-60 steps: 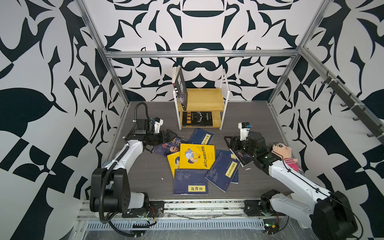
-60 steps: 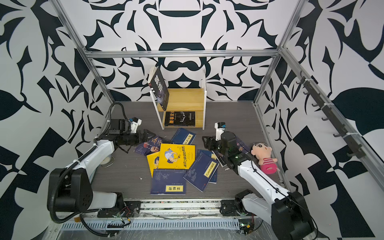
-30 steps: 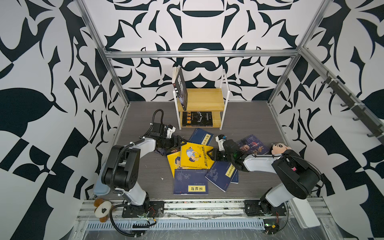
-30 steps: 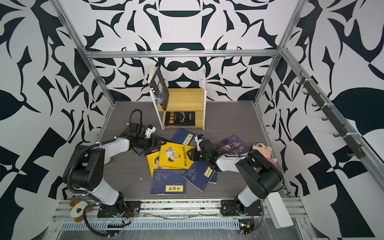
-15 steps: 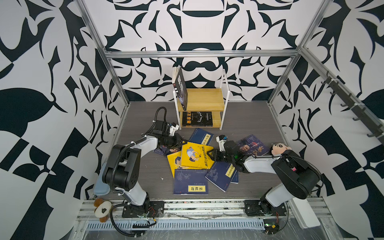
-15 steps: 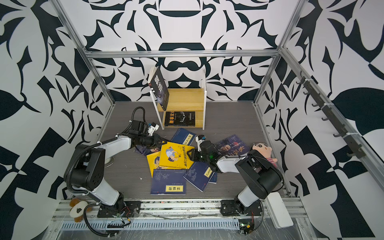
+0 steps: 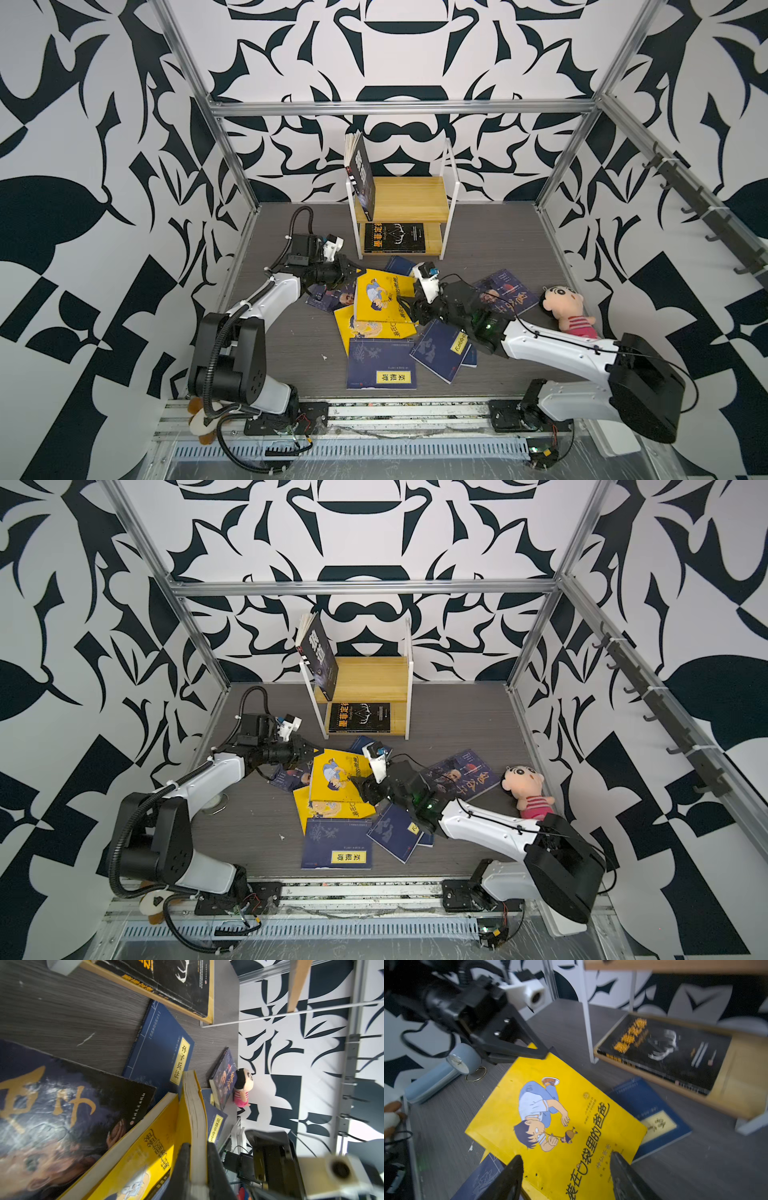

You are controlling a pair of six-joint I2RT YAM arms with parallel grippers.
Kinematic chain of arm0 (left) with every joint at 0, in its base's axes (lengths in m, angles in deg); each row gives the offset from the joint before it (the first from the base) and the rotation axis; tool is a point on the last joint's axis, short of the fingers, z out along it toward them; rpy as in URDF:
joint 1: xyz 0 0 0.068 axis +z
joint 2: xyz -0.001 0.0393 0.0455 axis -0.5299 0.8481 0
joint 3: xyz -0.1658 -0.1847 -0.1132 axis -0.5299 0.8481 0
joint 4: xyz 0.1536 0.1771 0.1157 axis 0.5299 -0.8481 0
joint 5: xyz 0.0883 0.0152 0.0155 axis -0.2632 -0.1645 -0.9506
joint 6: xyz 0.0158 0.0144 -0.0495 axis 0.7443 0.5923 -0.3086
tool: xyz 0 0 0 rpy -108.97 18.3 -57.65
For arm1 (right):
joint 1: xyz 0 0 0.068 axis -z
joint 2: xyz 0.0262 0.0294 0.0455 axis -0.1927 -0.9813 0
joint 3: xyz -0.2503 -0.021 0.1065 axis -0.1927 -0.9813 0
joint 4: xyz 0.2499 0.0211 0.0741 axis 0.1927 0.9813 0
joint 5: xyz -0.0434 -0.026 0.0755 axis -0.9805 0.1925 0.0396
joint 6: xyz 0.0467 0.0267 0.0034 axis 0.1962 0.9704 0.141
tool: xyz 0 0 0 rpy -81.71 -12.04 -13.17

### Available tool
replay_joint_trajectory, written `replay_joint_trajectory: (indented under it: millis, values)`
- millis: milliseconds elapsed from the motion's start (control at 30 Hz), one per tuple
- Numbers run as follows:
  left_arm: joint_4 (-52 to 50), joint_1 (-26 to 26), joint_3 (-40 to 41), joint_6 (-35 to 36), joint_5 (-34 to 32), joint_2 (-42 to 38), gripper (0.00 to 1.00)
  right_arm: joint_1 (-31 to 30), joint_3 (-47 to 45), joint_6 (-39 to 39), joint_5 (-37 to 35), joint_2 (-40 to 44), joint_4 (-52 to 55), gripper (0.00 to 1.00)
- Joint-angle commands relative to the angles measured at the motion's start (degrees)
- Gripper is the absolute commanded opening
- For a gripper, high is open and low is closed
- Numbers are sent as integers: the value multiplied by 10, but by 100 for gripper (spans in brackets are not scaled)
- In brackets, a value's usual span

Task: Stacking books/files
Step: Place the book on the bookshelf.

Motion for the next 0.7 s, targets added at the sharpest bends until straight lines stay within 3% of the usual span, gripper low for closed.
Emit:
replay_joint_trajectory:
  millis: [0, 200, 667]
  values:
    - [-18, 2, -38, -30, 55, -26, 0, -40, 17, -212, -102, -9, -28, 70]
    - [-20, 4, -45, -35, 60, -27, 0, -74, 13, -361, -131, -70, -100, 72]
    - [-10, 7, -35, -40, 50, -23, 0, -120, 32, -464, -205, -232, -223, 85]
